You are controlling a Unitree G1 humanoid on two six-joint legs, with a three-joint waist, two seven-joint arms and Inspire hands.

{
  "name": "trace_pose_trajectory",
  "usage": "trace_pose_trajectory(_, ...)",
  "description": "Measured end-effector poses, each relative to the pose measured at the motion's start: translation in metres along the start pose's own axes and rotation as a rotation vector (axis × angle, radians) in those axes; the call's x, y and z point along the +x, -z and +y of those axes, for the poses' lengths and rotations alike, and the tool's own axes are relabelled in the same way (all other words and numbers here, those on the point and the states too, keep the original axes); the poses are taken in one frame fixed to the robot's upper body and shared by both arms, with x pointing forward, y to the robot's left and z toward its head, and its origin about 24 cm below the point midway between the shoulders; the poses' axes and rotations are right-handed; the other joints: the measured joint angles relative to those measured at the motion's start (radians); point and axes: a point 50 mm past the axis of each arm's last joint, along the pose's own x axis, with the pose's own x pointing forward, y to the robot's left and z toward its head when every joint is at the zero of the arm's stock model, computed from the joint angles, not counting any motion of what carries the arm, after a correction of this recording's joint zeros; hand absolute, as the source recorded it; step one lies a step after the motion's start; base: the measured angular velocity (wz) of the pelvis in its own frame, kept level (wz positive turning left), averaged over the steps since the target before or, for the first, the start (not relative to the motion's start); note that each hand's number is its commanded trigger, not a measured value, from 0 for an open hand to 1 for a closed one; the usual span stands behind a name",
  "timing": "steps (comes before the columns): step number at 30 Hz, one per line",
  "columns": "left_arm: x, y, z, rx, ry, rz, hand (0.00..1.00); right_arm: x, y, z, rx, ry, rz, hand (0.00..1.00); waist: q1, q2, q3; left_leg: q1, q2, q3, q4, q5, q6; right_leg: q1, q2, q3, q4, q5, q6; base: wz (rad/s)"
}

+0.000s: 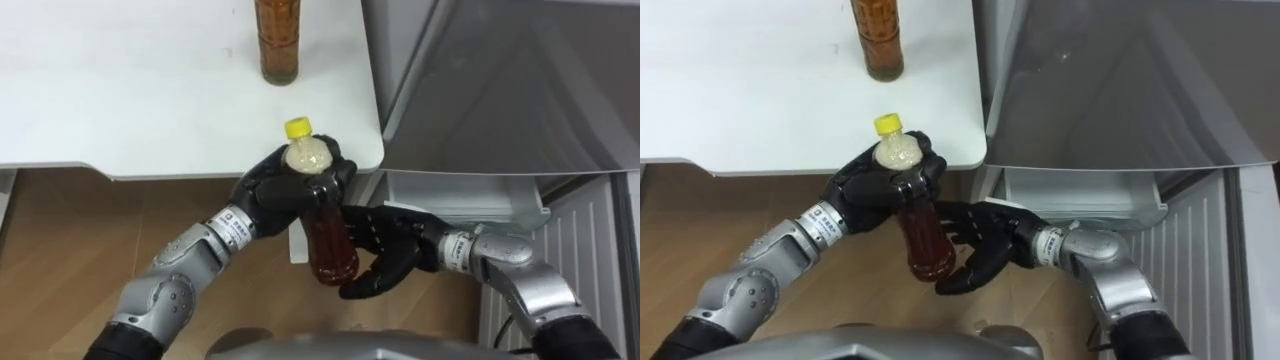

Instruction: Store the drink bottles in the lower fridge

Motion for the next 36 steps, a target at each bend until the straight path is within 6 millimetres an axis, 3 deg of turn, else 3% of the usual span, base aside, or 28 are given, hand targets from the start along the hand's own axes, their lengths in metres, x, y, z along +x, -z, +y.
trace_pose_trajectory(8,-0.001,0.003,0.002,0.019,-0.008,0.021,1.00,0.000,-0.013,0.011,0.095,-0.071,-0.160,0.00,-0.003,-0.009,0.0034,-0.002,-0.002,-0.002,0.001,0.000,0.000,0.007,-0.006,0.002,-0.001,0.000,0.000,0.00)
trace_pose_trajectory(15,-0.002,0.001,0.002,0.092,-0.012,0.042,1.00,0.000,-0.014,0.012,0.115,-0.094,-0.182,0.00,-0.003,0.003,0.0096,-0.007,-0.002,-0.002,0.006,-0.003,-0.001,0.009,-0.005,0.001,-0.002,0.000,0.000,0.00)
trace_pose_trajectory(20,-0.001,0.001,0.001,0.153,-0.012,0.060,1.00,-0.001,-0.011,0.013,0.111,-0.104,-0.166,0.00,-0.003,0.013,0.0078,-0.022,-0.001,-0.001,0.011,-0.003,-0.001,-0.005,-0.005,-0.003,-0.001,0.000,0.000,0.01)
trace_pose_trajectory(23,0.001,-0.001,0.000,0.222,-0.010,0.079,1.00,0.000,-0.010,0.016,0.098,-0.137,-0.148,0.00,-0.003,0.010,0.0064,-0.024,-0.001,-0.003,0.011,-0.003,-0.001,-0.005,-0.004,-0.003,-0.001,0.000,0.000,0.01)
trace_pose_trajectory(26,0.003,-0.006,-0.004,0.330,0.001,0.101,1.00,0.002,-0.009,0.021,0.091,-0.180,-0.138,0.00,0.000,0.001,0.0000,-0.031,0.000,-0.001,0.013,-0.003,-0.001,-0.019,-0.003,0.002,0.007,0.000,0.000,-0.01)
trace_pose_trajectory(27,0.004,-0.007,-0.005,0.350,0.006,0.103,1.00,0.000,-0.010,0.020,0.079,-0.183,-0.135,0.30,0.000,-0.001,-0.0003,-0.036,0.000,-0.002,0.023,-0.003,-0.001,-0.024,-0.003,0.002,0.015,0.000,0.000,0.00)
trace_pose_trajectory(28,0.004,-0.008,-0.006,0.354,0.008,0.102,1.00,0.000,-0.010,0.019,0.079,-0.183,-0.135,1.00,0.000,-0.003,-0.0018,-0.037,0.000,-0.003,0.024,-0.003,-0.001,-0.025,-0.003,0.002,0.016,0.000,0.000,0.03)
trace_pose_trajectory(30,0.004,-0.009,-0.007,0.364,0.011,0.100,1.00,0.000,-0.010,0.019,0.078,-0.183,-0.137,1.00,0.000,-0.012,-0.0040,-0.039,0.000,-0.004,0.027,-0.003,-0.001,-0.026,-0.003,0.002,0.016,0.000,0.000,0.00)
trace_pose_trajectory(36,0.007,-0.011,-0.014,0.365,0.043,0.084,1.00,-0.001,-0.010,0.014,0.084,-0.118,-0.144,1.00,0.006,-0.013,-0.0032,-0.041,0.000,-0.002,0.028,-0.003,-0.002,-0.024,-0.003,0.003,0.016,0.000,-0.001,0.00)
